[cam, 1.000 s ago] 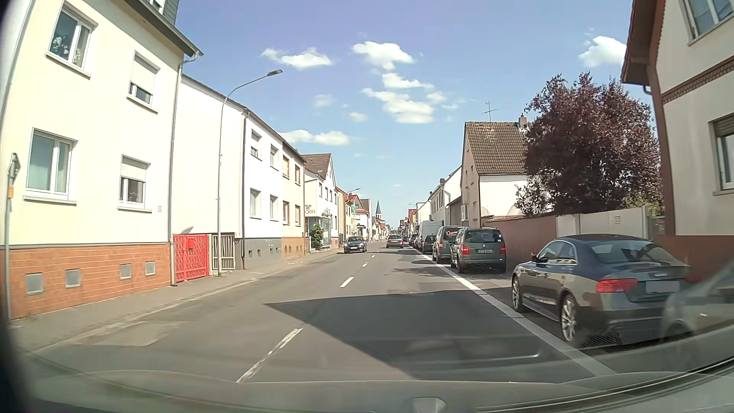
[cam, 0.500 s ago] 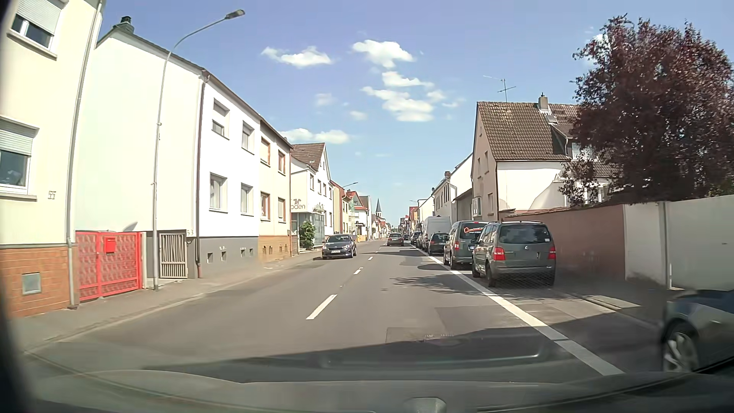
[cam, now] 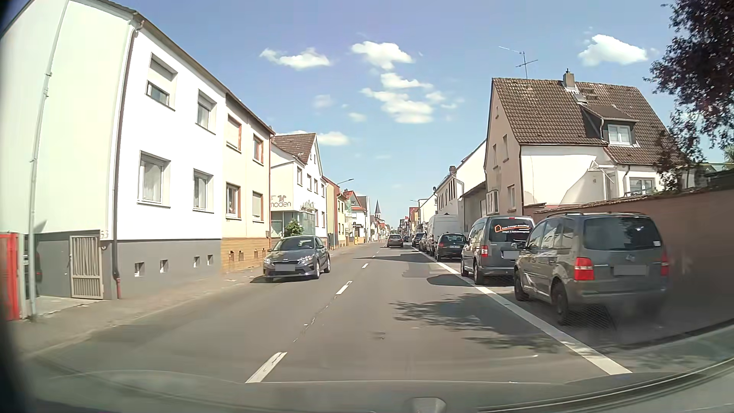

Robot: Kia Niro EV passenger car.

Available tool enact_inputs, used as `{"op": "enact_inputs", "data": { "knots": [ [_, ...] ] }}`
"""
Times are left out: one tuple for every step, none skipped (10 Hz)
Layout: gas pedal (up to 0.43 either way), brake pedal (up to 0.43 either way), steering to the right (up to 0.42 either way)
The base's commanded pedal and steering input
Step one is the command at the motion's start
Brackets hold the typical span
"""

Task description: Follow the waypoints while adhering to traffic rules and regulations

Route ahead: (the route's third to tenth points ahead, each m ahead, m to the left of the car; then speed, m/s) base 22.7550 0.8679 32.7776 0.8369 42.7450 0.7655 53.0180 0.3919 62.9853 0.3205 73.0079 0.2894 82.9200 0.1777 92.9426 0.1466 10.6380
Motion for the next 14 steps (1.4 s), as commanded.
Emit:
{"op": "enact_inputs", "data": {
  "knots": [
    [0.028,0.030,0.005],
    [0.028,0.030,0.005],
    [0.028,0.030,0.005],
    [0.028,0.030,0.005],
    [0.039,0.030,0.005],
    [0.039,0.030,0.004],
    [0.039,0.030,0.004],
    [0.039,0.030,0.004],
    [0.039,0.030,0.003],
    [0.039,0.030,0.001],
    [0.039,0.030,0.001],
    [0.039,0.030,0.001],
    [0.039,0.030,0.001],
    [0.039,0.030,0.001]
  ]
}}
